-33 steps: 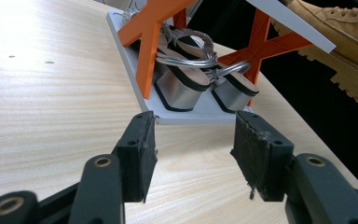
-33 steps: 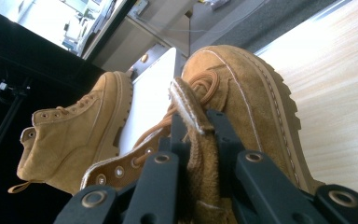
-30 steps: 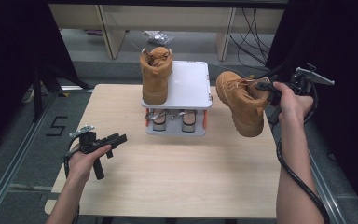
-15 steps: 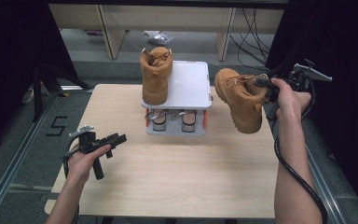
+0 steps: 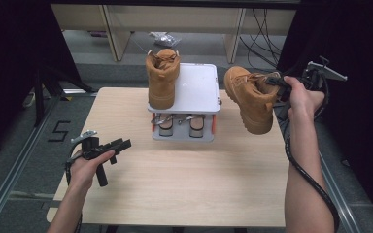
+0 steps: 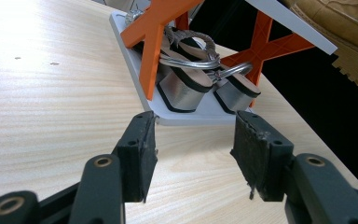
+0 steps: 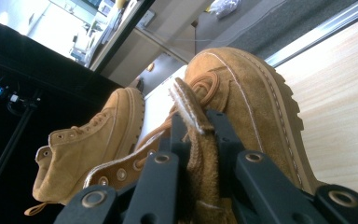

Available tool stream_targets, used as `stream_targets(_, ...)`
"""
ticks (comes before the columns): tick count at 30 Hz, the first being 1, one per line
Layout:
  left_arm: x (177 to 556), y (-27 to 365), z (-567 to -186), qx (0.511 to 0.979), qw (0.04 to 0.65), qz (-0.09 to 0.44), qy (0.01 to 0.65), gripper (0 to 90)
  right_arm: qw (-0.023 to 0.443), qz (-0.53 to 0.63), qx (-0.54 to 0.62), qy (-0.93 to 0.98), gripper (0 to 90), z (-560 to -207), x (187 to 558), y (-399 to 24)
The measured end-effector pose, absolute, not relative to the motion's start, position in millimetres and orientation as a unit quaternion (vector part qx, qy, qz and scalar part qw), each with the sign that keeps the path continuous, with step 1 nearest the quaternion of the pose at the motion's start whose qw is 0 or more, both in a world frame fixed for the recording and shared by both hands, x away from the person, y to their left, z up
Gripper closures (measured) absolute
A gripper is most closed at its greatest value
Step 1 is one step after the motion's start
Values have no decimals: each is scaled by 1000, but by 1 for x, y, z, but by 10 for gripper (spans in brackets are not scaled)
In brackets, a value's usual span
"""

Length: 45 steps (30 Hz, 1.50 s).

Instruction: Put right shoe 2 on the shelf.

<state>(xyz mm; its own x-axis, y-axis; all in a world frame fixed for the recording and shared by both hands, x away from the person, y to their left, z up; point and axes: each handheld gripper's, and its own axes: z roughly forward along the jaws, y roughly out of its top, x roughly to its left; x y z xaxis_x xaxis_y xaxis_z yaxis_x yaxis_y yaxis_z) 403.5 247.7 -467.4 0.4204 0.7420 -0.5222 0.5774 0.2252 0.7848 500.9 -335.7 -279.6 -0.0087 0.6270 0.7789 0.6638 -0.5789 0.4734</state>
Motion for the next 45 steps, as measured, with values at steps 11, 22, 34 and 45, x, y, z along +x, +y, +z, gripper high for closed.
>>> stream_targets(11,404,247,-468,618,573,71,534,482,15,-548,-704,-451,832,-278,507,-331)
stream_targets(22,404,248,-469,617,574,70,534,482,16,-551,-703,-450,832,-272,515,-324)
stream_targets(34,403,250,-469,619,572,71,534,482,10,-554,-698,-453,832,-266,523,-313)
stream_targets(45,404,251,-469,612,575,72,538,482,6,-558,-695,-454,831,-260,528,-304)
